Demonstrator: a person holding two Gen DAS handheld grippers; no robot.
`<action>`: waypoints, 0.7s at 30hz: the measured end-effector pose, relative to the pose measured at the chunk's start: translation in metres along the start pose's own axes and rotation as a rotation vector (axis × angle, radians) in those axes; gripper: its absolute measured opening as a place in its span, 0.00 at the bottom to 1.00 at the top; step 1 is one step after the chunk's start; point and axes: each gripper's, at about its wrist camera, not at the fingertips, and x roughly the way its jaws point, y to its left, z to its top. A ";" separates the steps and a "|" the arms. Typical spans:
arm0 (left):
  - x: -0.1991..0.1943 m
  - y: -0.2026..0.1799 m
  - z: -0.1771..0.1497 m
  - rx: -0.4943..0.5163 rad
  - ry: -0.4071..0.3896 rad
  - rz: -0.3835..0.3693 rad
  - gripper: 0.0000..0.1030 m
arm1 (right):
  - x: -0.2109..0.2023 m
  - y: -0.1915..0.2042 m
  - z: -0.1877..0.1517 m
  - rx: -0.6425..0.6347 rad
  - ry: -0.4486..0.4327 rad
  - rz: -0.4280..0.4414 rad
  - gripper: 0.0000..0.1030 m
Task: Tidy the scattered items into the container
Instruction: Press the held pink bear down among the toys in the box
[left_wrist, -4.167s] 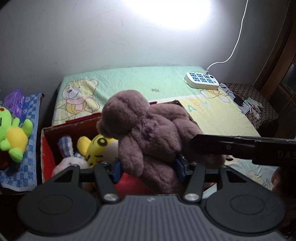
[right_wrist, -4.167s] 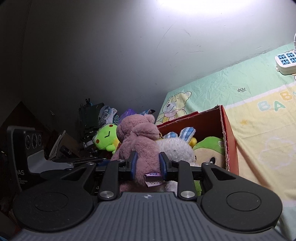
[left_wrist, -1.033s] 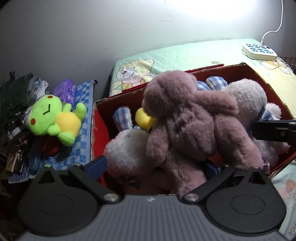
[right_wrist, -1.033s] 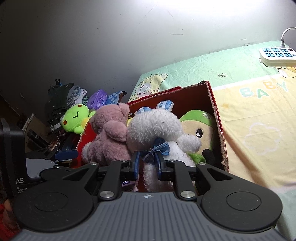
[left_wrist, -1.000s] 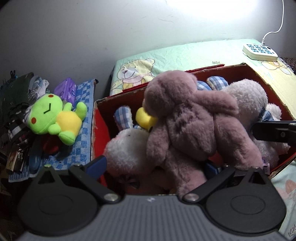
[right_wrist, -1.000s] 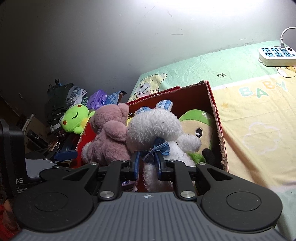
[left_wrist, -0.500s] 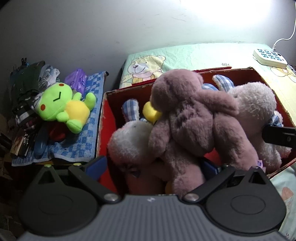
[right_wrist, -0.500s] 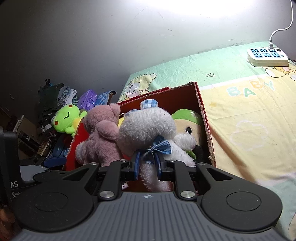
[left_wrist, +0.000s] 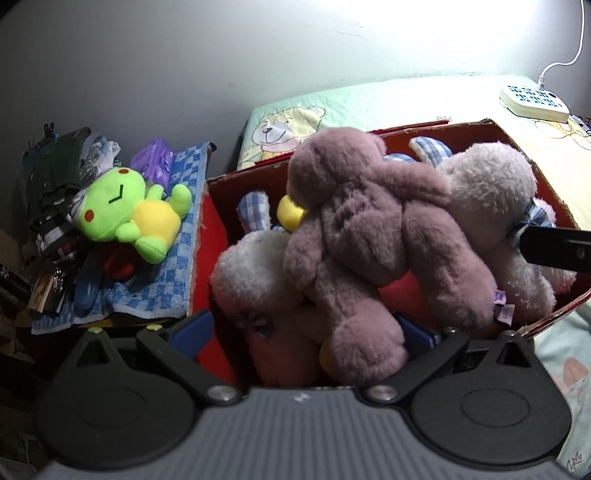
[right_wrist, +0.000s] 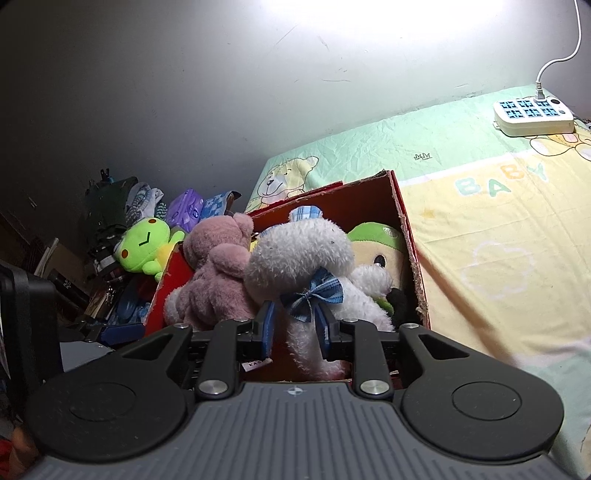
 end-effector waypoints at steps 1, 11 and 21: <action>-0.001 0.001 0.001 -0.003 -0.002 -0.003 0.99 | -0.001 0.000 0.000 0.001 -0.005 -0.004 0.24; 0.012 -0.001 0.001 -0.017 0.042 0.014 0.99 | 0.015 0.003 0.002 -0.024 0.030 -0.033 0.25; 0.014 -0.001 0.001 -0.091 0.092 0.050 0.99 | 0.020 0.008 0.008 -0.078 0.065 0.012 0.28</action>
